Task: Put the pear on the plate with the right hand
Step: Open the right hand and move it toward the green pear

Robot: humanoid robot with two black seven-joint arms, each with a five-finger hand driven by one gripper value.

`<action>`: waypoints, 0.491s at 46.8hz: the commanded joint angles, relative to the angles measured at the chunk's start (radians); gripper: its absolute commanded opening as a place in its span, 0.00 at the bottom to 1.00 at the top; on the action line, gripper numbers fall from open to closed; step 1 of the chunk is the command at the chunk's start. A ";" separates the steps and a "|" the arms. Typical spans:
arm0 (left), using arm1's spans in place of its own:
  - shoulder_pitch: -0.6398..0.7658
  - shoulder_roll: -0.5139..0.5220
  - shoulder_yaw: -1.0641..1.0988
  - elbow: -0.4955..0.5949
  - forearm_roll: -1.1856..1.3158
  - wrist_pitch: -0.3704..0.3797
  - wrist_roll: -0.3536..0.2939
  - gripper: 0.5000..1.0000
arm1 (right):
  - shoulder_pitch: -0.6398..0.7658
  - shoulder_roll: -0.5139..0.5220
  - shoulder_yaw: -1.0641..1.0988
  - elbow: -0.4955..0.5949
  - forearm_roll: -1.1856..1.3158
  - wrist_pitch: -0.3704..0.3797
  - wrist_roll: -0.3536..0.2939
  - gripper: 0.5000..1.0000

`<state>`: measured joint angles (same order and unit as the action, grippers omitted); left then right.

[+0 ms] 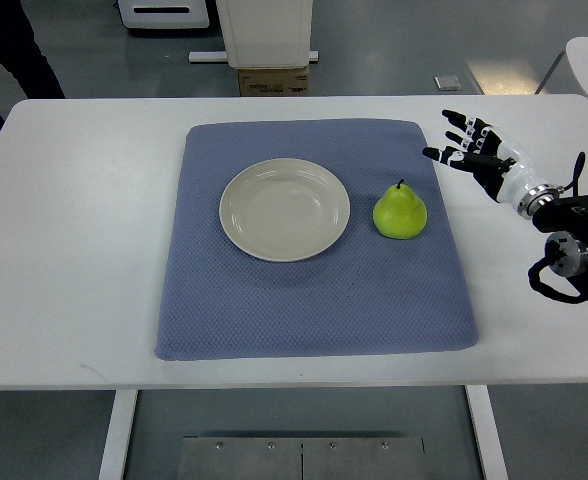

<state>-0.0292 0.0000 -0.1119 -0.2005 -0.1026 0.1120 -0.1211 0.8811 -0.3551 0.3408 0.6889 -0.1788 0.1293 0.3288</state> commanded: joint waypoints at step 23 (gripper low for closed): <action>0.002 0.000 0.000 0.000 0.000 0.000 0.000 1.00 | -0.004 -0.235 -0.143 0.250 -0.206 -0.046 0.053 1.00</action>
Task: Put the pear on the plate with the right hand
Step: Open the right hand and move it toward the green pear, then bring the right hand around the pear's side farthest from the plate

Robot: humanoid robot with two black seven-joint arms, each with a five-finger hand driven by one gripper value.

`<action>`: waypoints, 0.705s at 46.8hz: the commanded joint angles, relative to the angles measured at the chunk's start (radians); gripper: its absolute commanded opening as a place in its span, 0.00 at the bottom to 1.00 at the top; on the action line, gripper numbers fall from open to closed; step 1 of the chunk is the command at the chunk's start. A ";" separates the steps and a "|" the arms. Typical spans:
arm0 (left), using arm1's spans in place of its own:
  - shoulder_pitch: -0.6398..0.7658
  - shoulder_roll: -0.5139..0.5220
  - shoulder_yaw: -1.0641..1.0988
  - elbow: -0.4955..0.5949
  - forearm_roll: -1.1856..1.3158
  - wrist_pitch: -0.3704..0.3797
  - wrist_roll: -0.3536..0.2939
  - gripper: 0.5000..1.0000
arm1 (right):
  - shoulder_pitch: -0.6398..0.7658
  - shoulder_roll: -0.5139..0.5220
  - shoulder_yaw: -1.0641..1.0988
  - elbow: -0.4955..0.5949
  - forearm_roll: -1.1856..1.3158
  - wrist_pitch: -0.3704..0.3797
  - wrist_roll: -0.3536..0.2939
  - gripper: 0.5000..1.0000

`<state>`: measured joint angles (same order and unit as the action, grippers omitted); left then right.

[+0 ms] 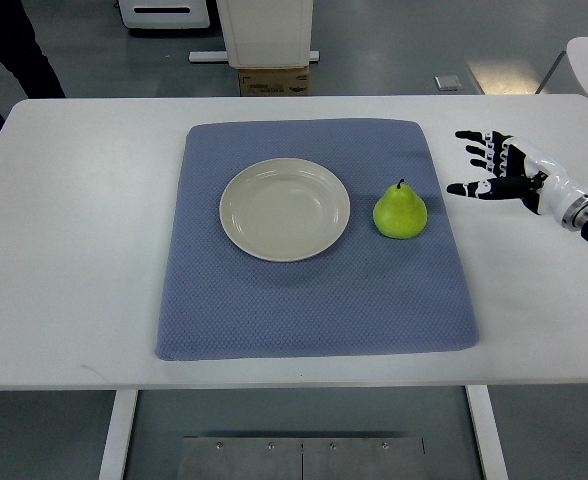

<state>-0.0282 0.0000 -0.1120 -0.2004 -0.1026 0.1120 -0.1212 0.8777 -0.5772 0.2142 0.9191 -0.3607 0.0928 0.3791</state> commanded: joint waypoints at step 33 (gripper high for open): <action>-0.001 0.000 0.000 -0.001 0.000 0.000 0.000 1.00 | 0.017 -0.006 -0.111 0.118 -0.167 -0.140 0.003 1.00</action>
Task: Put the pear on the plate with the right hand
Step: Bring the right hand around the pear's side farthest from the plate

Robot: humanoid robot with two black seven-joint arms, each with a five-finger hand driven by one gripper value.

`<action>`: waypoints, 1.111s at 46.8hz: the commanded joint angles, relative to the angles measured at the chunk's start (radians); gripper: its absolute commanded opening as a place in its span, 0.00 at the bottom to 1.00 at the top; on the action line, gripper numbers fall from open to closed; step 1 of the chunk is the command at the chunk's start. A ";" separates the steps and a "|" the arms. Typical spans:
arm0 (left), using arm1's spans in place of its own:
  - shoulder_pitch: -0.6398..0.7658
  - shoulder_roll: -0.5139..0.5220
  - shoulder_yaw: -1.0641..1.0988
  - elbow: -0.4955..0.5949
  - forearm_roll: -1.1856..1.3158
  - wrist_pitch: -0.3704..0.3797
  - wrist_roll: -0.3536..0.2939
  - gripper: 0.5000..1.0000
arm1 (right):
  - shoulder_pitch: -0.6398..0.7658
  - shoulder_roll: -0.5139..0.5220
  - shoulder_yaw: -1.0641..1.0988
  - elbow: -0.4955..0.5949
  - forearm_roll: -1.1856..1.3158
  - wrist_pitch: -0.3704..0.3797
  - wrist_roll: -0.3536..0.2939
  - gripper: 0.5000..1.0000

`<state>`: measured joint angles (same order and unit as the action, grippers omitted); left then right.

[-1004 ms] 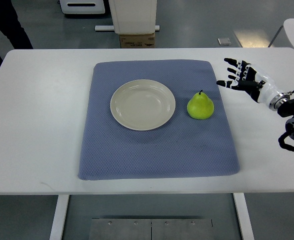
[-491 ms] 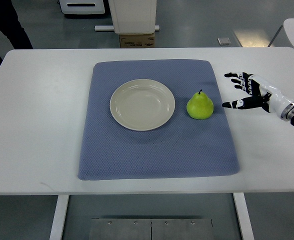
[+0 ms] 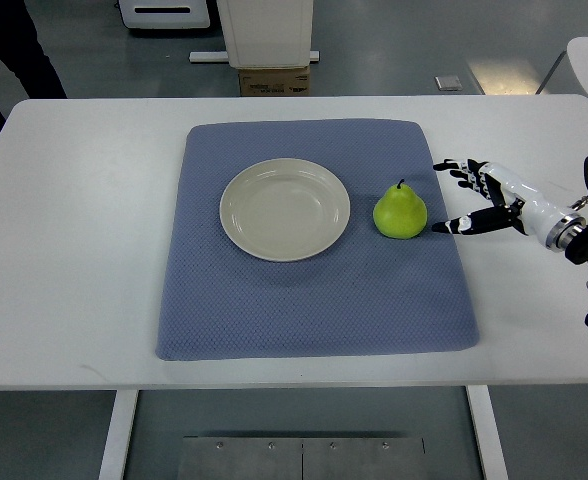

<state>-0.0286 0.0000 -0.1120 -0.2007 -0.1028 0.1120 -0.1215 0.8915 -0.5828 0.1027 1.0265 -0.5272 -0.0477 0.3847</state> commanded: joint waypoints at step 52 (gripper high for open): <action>-0.001 0.000 0.000 0.000 0.000 0.000 0.000 1.00 | 0.052 0.100 -0.069 -0.014 -0.004 -0.081 -0.006 1.00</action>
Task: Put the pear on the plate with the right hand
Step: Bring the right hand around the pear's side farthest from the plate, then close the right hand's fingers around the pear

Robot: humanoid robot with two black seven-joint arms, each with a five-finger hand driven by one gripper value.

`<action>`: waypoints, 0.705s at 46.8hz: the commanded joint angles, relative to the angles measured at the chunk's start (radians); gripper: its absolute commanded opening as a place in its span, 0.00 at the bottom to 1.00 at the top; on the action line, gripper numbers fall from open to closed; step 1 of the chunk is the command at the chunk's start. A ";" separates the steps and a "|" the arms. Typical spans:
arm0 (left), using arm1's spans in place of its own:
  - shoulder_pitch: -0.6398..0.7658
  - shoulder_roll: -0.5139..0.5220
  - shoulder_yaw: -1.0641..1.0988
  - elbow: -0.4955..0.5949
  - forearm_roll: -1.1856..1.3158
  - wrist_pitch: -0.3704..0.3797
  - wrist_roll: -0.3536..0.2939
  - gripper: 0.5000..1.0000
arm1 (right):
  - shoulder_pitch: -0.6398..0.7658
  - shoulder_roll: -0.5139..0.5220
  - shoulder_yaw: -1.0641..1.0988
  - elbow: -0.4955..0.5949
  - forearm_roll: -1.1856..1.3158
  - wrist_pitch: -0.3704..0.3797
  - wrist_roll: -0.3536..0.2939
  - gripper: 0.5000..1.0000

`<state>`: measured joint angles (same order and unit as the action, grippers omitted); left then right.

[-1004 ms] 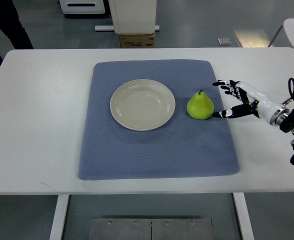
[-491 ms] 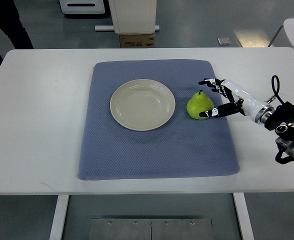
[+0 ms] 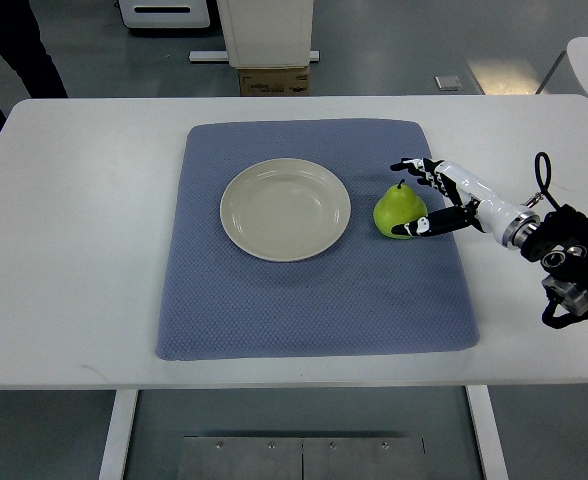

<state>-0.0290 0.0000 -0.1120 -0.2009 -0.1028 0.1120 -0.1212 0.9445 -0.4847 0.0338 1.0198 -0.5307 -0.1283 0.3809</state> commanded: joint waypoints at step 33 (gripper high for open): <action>0.000 0.000 0.000 0.001 0.000 0.000 0.000 1.00 | 0.034 0.060 -0.097 -0.058 0.002 -0.048 -0.017 0.87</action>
<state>-0.0279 0.0000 -0.1120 -0.2005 -0.1028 0.1119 -0.1212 0.9787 -0.4263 -0.0616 0.9623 -0.5292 -0.1764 0.3659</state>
